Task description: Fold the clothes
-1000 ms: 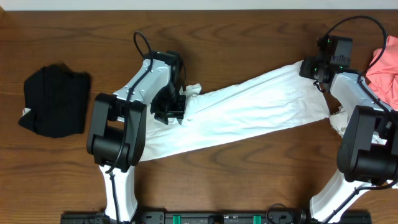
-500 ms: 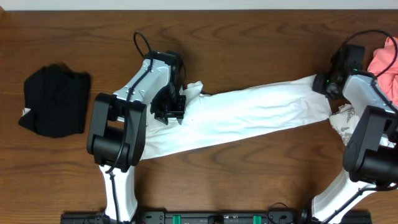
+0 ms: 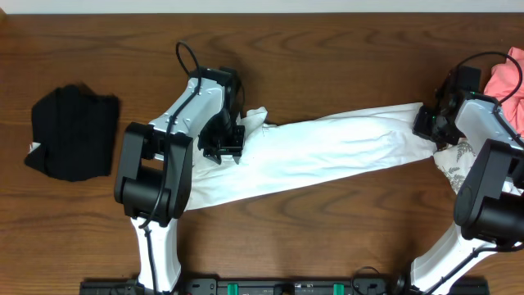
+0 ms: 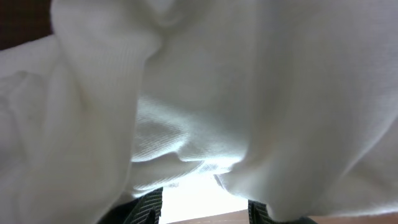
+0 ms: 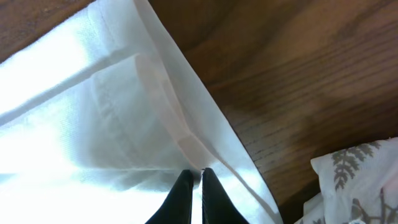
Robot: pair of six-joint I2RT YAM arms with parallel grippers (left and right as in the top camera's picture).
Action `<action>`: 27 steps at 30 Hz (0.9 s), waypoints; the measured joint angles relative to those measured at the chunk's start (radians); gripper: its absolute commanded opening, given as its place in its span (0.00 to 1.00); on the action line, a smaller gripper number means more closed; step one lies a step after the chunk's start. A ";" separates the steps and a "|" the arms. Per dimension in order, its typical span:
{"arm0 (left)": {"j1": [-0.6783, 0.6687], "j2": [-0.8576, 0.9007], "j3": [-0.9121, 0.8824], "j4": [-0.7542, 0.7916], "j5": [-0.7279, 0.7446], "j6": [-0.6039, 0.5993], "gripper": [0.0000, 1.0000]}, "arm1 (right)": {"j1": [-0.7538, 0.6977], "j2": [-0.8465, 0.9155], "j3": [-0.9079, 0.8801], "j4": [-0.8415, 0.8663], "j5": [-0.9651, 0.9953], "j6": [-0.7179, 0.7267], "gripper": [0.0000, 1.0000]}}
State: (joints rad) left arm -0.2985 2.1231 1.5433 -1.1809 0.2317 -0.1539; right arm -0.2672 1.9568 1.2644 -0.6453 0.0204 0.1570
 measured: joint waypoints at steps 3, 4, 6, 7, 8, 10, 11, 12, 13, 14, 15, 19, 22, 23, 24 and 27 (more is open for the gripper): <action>0.000 0.000 0.000 0.000 0.000 0.000 0.44 | 0.000 0.000 0.000 0.002 -0.001 -0.005 0.07; 0.000 0.000 0.000 0.000 0.000 0.000 0.43 | 0.000 0.000 0.000 -0.002 -0.001 -0.009 0.08; 0.000 0.000 0.000 0.001 0.000 0.000 0.43 | 0.000 -0.005 0.000 -0.012 -0.001 -0.012 0.09; 0.000 0.000 0.000 0.002 0.000 0.000 0.43 | 0.000 -0.012 0.000 -0.018 -0.002 -0.013 0.08; 0.000 0.000 0.000 0.003 0.000 0.000 0.43 | 0.000 -0.026 0.000 -0.021 -0.002 -0.015 0.08; 0.000 0.000 0.000 0.004 -0.001 0.000 0.43 | 0.000 -0.072 0.000 -0.018 -0.019 -0.021 0.09; 0.000 0.000 0.000 0.004 0.000 0.000 0.43 | 0.000 -0.099 0.001 -0.015 -0.034 -0.028 0.09; 0.000 0.000 0.000 0.004 0.000 0.000 0.43 | 0.000 -0.134 0.002 -0.013 -0.055 -0.036 0.09; 0.000 0.000 0.000 0.004 0.000 0.000 0.44 | 0.000 -0.167 0.006 -0.013 -0.078 -0.040 0.09; 0.000 0.000 0.000 0.004 0.000 0.000 0.43 | 0.000 -0.198 0.014 -0.016 -0.101 -0.045 0.09; 0.000 0.000 0.000 0.005 0.000 0.000 0.43 | 0.003 -0.217 0.021 -0.021 -0.116 -0.048 0.09; 0.000 0.000 0.000 0.010 0.000 0.000 0.44 | 0.025 -0.232 0.032 -0.038 -0.155 -0.058 0.08; 0.000 0.000 0.000 0.011 0.000 0.000 0.43 | 0.062 -0.190 0.019 -0.040 -0.171 -0.060 0.08; 0.000 0.000 0.000 0.011 0.000 0.000 0.43 | 0.078 -0.165 0.014 -0.042 -0.174 -0.061 0.08; 0.000 0.000 0.000 0.011 0.000 0.000 0.43 | 0.090 -0.142 0.010 -0.043 -0.178 -0.062 0.08; 0.000 0.000 0.000 0.011 0.000 0.000 0.44 | 0.120 -0.072 0.002 -0.040 -0.183 -0.063 0.08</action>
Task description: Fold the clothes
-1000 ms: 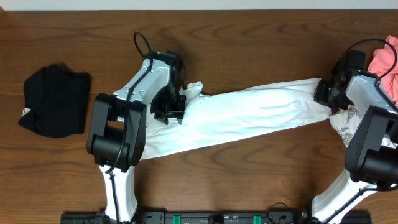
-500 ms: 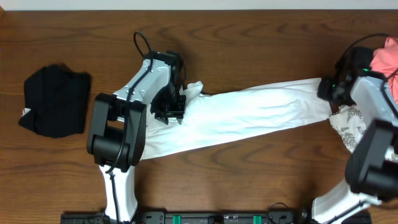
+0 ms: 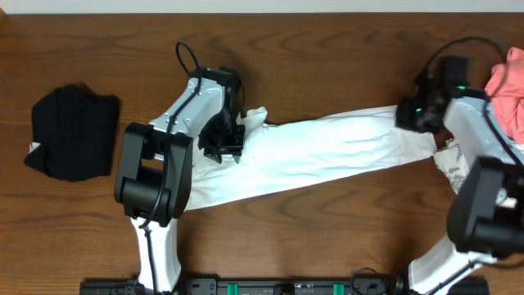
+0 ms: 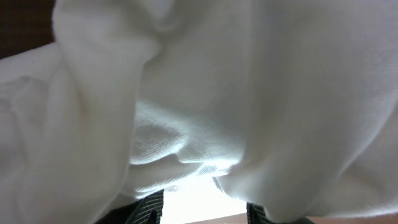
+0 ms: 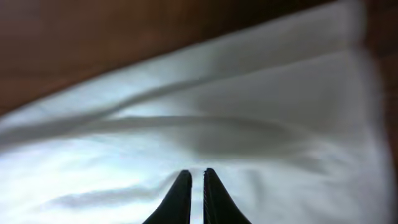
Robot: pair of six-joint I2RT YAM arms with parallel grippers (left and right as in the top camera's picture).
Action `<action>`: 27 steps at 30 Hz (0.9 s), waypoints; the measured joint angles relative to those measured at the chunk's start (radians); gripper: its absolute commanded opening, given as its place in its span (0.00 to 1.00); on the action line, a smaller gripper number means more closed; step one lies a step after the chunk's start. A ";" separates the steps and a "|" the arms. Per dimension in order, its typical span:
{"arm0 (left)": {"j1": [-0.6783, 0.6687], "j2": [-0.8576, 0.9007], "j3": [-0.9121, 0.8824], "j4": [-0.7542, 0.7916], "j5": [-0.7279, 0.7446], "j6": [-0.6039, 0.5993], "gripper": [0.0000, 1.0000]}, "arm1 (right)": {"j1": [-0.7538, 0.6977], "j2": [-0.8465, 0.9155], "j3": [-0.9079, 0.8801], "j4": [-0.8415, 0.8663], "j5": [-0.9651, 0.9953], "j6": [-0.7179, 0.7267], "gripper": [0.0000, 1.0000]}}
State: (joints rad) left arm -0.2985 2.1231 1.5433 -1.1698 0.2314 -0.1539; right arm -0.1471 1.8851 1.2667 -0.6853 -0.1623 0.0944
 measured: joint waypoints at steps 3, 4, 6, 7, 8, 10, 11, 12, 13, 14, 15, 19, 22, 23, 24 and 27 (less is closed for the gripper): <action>0.000 0.000 0.000 0.000 0.000 0.000 0.44 | 0.023 0.060 -0.005 0.016 -0.003 0.000 0.08; 0.000 0.000 0.000 0.000 0.000 0.000 0.44 | 0.025 0.073 -0.006 0.024 -0.003 0.000 0.08; 0.000 0.000 0.000 0.000 0.000 0.000 0.44 | 0.027 0.097 -0.006 0.042 -0.003 0.000 0.07; 0.000 0.000 0.000 0.000 0.000 0.000 0.44 | 0.027 0.103 -0.005 0.047 -0.003 0.000 0.08; 0.000 0.000 0.000 0.000 0.000 0.000 0.44 | 0.026 0.103 -0.005 0.051 -0.003 0.000 0.08; 0.000 0.000 0.000 0.000 0.000 0.000 0.44 | 0.026 0.105 -0.005 0.053 -0.003 0.000 0.08; 0.000 0.000 0.000 0.000 0.000 0.000 0.44 | 0.026 0.105 -0.005 0.053 -0.003 0.000 0.08; 0.000 0.000 0.000 0.000 0.000 0.000 0.45 | 0.026 0.105 -0.005 0.053 -0.003 0.000 0.08; 0.000 -0.001 0.000 0.000 0.000 0.000 0.45 | 0.026 0.106 -0.005 0.053 -0.003 0.000 0.07; 0.000 -0.003 0.000 -0.001 0.000 0.000 0.45 | 0.026 0.106 -0.005 0.053 -0.003 0.000 0.08; 0.000 -0.008 0.000 -0.001 0.000 0.000 0.45 | 0.026 0.106 -0.005 0.053 -0.003 0.000 0.07; 0.000 -0.076 0.000 0.013 -0.016 0.000 0.45 | 0.026 0.106 -0.004 0.053 -0.003 0.000 0.07; 0.000 -0.164 0.002 0.069 -0.055 0.005 0.66 | 0.026 0.106 -0.004 0.053 -0.003 0.000 0.08; 0.000 -0.199 0.005 0.102 -0.070 0.004 0.69 | 0.026 0.106 -0.004 0.053 -0.003 0.000 0.08; 0.000 -0.225 0.008 0.134 -0.084 0.002 0.70 | 0.026 0.106 -0.004 0.053 -0.003 0.000 0.07; 0.000 -0.275 0.024 0.229 -0.112 -0.003 0.73 | 0.026 0.106 -0.005 0.053 -0.003 0.000 0.08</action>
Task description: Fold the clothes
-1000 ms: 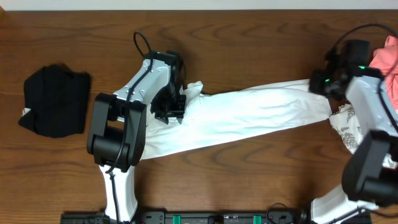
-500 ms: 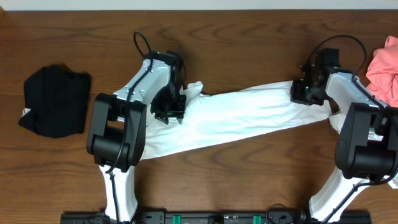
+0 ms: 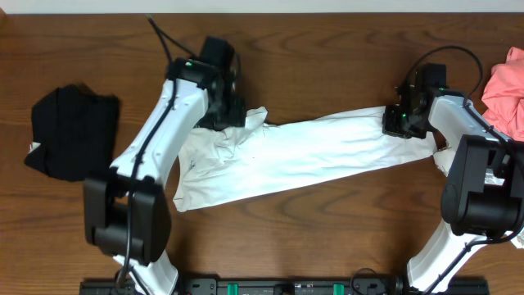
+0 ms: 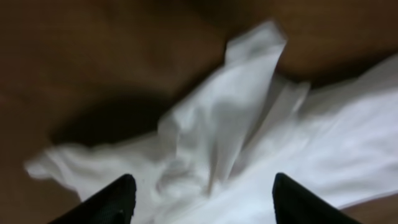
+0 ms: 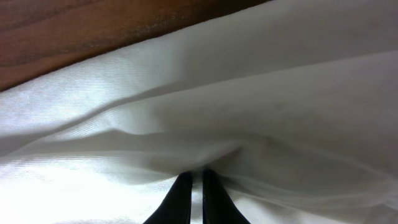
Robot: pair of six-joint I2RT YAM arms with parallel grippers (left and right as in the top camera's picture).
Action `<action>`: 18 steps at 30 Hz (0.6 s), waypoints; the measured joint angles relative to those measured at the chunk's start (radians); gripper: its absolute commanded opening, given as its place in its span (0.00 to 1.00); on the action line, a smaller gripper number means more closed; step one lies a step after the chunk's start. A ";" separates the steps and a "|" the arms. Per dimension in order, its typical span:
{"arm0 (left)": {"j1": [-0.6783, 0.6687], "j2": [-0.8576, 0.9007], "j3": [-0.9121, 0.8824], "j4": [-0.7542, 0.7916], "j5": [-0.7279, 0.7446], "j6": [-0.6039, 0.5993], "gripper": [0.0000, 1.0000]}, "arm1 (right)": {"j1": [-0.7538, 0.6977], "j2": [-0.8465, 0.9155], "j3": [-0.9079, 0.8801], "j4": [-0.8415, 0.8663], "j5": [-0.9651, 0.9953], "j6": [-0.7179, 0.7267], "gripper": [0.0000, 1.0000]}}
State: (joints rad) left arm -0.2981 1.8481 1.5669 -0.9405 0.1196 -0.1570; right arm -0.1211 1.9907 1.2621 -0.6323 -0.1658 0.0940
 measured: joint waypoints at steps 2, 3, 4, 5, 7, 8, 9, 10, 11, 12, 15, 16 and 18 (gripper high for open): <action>0.000 -0.003 0.006 0.039 -0.012 0.000 0.73 | 0.000 0.000 0.000 -0.001 0.000 0.000 0.08; 0.000 0.003 0.006 0.046 -0.015 0.000 0.73 | 0.000 0.000 0.000 -0.001 0.000 0.000 0.08; 0.001 0.012 0.006 0.048 -0.019 0.000 0.73 | 0.000 0.000 0.000 -0.001 0.000 0.000 0.08; 0.001 0.024 0.006 0.048 -0.022 0.000 0.73 | 0.000 0.000 0.000 -0.001 0.000 0.000 0.08; 0.004 0.058 0.006 0.044 -0.023 0.000 0.73 | 0.000 0.000 0.001 -0.002 0.000 0.000 0.08; 0.007 0.077 0.006 0.039 -0.023 0.000 0.73 | 0.000 0.000 0.001 -0.002 0.000 0.000 0.08; 0.010 0.095 0.006 0.031 -0.023 0.000 0.73 | 0.000 0.000 0.001 -0.002 0.000 0.000 0.08; 0.014 0.111 0.006 0.023 -0.023 0.000 0.73 | 0.000 0.000 0.001 -0.002 0.000 0.000 0.08; 0.018 0.130 0.006 0.016 -0.023 0.000 0.73 | 0.000 0.000 0.001 -0.002 0.000 0.000 0.08; 0.021 0.143 0.006 0.011 -0.023 0.000 0.73 | 0.000 0.000 0.001 -0.002 -0.001 0.000 0.08; 0.024 0.161 0.006 0.005 -0.021 0.000 0.73 | 0.000 0.000 0.001 -0.002 -0.001 0.000 0.08; 0.024 0.161 0.006 0.006 -0.015 0.000 0.73 | 0.000 0.000 0.001 -0.002 -0.001 0.000 0.08; 0.024 0.161 0.006 0.008 -0.005 0.000 0.73 | 0.000 0.000 0.001 -0.002 -0.001 0.000 0.08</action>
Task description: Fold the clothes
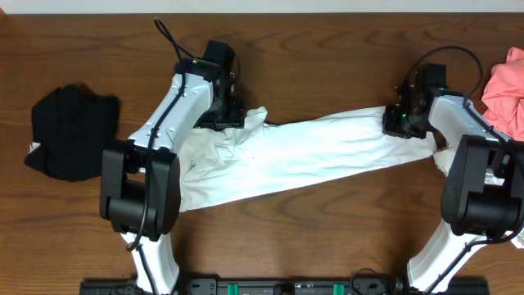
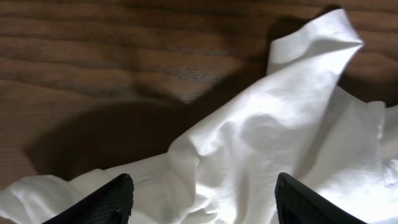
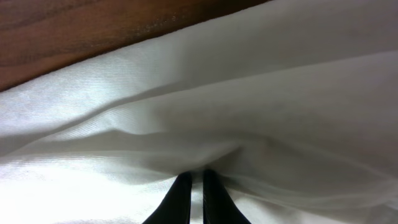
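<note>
A long white garment (image 1: 311, 152) lies stretched slantwise across the wooden table (image 1: 327, 49), bunched and crumpled at its left end (image 2: 261, 137). My left gripper (image 1: 227, 117) hovers over the far edge of that bunched end. In the left wrist view this gripper (image 2: 202, 202) is open wide, and the cloth lies loose below, between its fingers (image 2: 109, 199). Over at the garment's right end, my right gripper (image 1: 399, 123) sits at the far edge. In the right wrist view that gripper (image 3: 194, 186) is shut on a raised fold of white cloth (image 3: 205, 118).
A folded black garment (image 1: 74, 131) lies at the far left. At the right edge a pink garment (image 1: 508, 82) sits behind my right arm. Beside it a leaf-printed white cloth (image 1: 452, 160) touches the white garment's right end.
My left gripper stays open over the bunched end, a little lower and closer to the cloth. My right gripper has not moved and remains shut on the fold.
First my left gripper was low in the bunched left end, cloth filling its view, and my right gripper was shut at the garment's right corner. Then the right gripper sat further left over the cloth. Later the left stood open beyond the bunch, the right shut on a fold.
</note>
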Robot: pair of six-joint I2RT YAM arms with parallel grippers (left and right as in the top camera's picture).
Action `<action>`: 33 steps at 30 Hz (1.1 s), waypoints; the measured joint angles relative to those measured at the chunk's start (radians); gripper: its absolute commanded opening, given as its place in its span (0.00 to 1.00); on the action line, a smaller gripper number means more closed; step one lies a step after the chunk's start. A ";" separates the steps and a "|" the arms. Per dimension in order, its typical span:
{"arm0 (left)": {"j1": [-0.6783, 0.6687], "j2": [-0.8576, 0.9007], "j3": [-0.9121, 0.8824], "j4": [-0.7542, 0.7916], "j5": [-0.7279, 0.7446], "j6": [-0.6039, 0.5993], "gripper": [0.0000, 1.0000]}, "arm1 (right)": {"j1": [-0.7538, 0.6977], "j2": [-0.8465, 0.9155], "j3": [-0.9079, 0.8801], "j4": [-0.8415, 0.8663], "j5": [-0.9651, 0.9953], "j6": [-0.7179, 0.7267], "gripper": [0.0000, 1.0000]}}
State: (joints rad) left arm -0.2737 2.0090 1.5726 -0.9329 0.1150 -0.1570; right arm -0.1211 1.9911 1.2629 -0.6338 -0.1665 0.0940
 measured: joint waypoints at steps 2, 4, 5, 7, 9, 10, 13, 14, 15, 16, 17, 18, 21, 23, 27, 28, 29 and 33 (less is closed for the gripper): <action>0.000 0.000 0.000 0.002 0.010 0.000 0.73 | 0.000 0.000 0.000 0.000 0.000 0.000 0.08; 0.000 0.001 0.000 0.005 0.016 0.005 0.73 | 0.000 0.000 0.000 -0.001 0.000 0.000 0.08; 0.000 0.001 0.000 0.007 0.017 0.009 0.72 | 0.000 0.000 0.000 -0.001 0.000 0.000 0.08; 0.000 0.006 0.000 0.004 0.017 0.028 0.72 | 0.000 0.000 0.000 -0.001 0.000 0.000 0.08; 0.000 0.021 0.000 -0.008 0.017 0.051 0.70 | 0.000 0.000 0.000 -0.001 0.001 0.000 0.08; 0.000 0.029 -0.001 -0.013 0.017 0.060 0.67 | 0.000 0.000 0.000 -0.002 0.000 0.000 0.08; 0.000 0.058 -0.002 -0.023 0.018 0.086 0.59 | 0.000 0.000 0.001 -0.002 0.001 0.000 0.08; 0.000 0.064 -0.003 -0.026 0.019 0.092 0.54 | 0.000 0.000 0.001 -0.003 0.002 0.000 0.08; 0.000 0.067 -0.006 -0.027 0.020 0.100 0.48 | 0.000 0.000 0.001 -0.003 0.003 0.000 0.08; 0.000 0.068 -0.008 -0.031 0.021 0.105 0.44 | 0.000 0.000 0.002 -0.004 0.003 0.000 0.08; 0.000 0.068 -0.008 -0.034 0.021 0.108 0.40 | 0.000 0.000 0.002 -0.005 0.005 0.000 0.08; 0.000 0.068 -0.008 -0.037 0.021 0.110 0.37 | 0.000 0.001 0.002 -0.005 0.006 0.000 0.08; 0.000 0.068 -0.008 -0.055 0.020 0.113 0.30 | 0.000 0.002 0.004 -0.006 0.006 0.000 0.08; 0.000 0.068 -0.008 -0.063 0.020 0.113 0.27 | 0.000 0.002 0.004 -0.006 0.006 0.000 0.08; 0.000 0.068 -0.008 -0.074 0.020 0.113 0.31 | 0.000 0.002 0.004 -0.007 0.006 0.000 0.08; 0.000 0.068 -0.008 -0.077 0.018 0.116 0.31 | 0.000 0.002 0.004 -0.007 0.006 0.000 0.08; 0.000 0.068 -0.008 -0.081 0.014 0.115 0.31 | 0.000 0.002 0.004 -0.007 0.006 0.000 0.08; 0.000 0.068 -0.008 -0.092 -0.028 0.117 0.31 | 0.000 0.002 0.005 -0.008 0.008 0.000 0.08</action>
State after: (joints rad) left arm -0.2741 2.0766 1.5646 -1.0245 0.0868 -0.0399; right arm -0.1211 1.9926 1.2675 -0.6418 -0.1589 0.0940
